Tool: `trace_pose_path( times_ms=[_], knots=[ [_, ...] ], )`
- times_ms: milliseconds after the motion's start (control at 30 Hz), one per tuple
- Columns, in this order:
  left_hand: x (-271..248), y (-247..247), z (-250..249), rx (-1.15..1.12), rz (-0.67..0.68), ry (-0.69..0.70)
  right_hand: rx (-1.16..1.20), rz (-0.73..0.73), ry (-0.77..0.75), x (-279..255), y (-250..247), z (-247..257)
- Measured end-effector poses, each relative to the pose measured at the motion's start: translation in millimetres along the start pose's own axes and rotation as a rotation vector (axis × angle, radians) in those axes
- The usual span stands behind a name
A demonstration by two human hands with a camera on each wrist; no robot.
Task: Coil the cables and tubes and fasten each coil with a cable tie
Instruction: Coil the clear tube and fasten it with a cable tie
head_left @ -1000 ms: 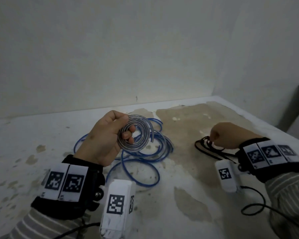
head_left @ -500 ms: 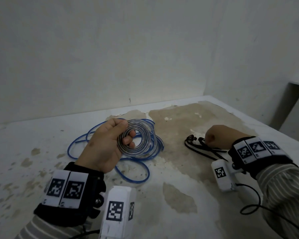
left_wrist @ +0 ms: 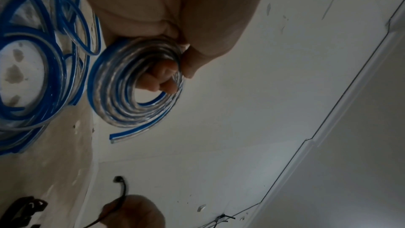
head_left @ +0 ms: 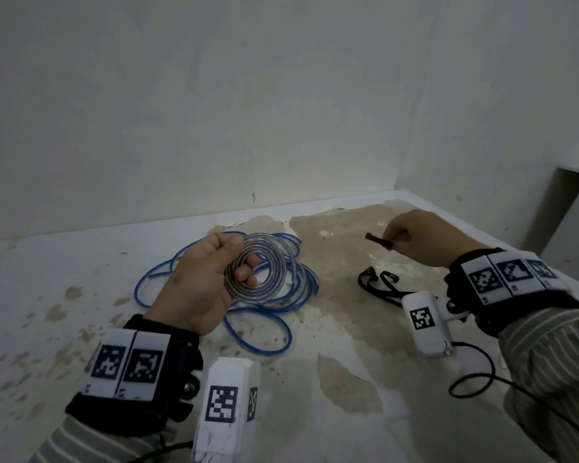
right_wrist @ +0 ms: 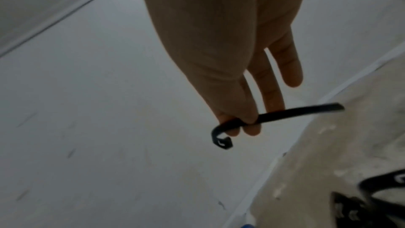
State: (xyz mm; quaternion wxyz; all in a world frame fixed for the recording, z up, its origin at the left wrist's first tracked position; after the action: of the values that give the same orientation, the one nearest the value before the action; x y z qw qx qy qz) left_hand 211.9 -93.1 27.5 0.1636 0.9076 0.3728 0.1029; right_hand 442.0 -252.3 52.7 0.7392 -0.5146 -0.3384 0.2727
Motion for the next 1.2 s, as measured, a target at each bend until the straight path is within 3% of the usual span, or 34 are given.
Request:
trace_pose_path(
  times_ms=[67, 167, 267, 333, 433, 600, 867, 1033, 1200],
  knots=[
    [0.6, -4.1, -2.1, 0.01, -0.027, 0.016, 0.172, -0.093, -0.053, -0.8, -11.5, 20.2],
    [1.8, -7.4, -2.7, 0.019, -0.06, 0.016, 0.614, -0.19, -0.162, -12.8, -31.7, 62.7],
    [1.1, -9.2, -5.0, 0.03, -0.077, 0.017, 1.001, -0.225, -0.306, -30.0, -52.9, 109.5],
    [0.5, -10.2, -7.9, 0.021, -0.088, 0.028, 1.116, -0.207, -0.385, -37.8, -58.3, 135.1],
    [0.0, -12.5, -13.6, -0.023, -0.102, 0.045, 1.038, -0.168, -0.427, -38.8, -47.1, 162.2],
    [-2.6, -14.2, -23.2, -0.069, -0.071, 0.068, 0.596, -0.326, -0.512, -38.1, -22.8, 185.3],
    [-5.9, -17.6, -34.4, -0.118, -0.037, 0.104, 0.447, -0.419, -0.655, -37.2, -15.5, 211.3],
    [-7.2, -18.7, -37.4, -0.075, -0.03, 0.085, 0.442, -0.457, -0.625, -33.4, -7.8, 210.3],
    [-8.3, -19.6, -41.8, 0.03, -0.04, 0.13, 0.583, -0.518, -0.573, -37.1, -8.0, 209.8]
  ],
)
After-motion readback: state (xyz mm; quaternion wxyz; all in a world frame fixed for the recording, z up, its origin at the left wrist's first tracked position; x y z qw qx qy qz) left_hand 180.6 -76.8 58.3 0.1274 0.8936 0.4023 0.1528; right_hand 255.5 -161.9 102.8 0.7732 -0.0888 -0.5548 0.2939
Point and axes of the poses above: each hand's wrist, its own x-axis towards the middle knuckle, its own y-axis out of the palm, z = x × y, the point moved 7 cm from there along x, towards the middle knuckle, and after that the axes turned 4 degrees about -z, right-handed, at the moved point
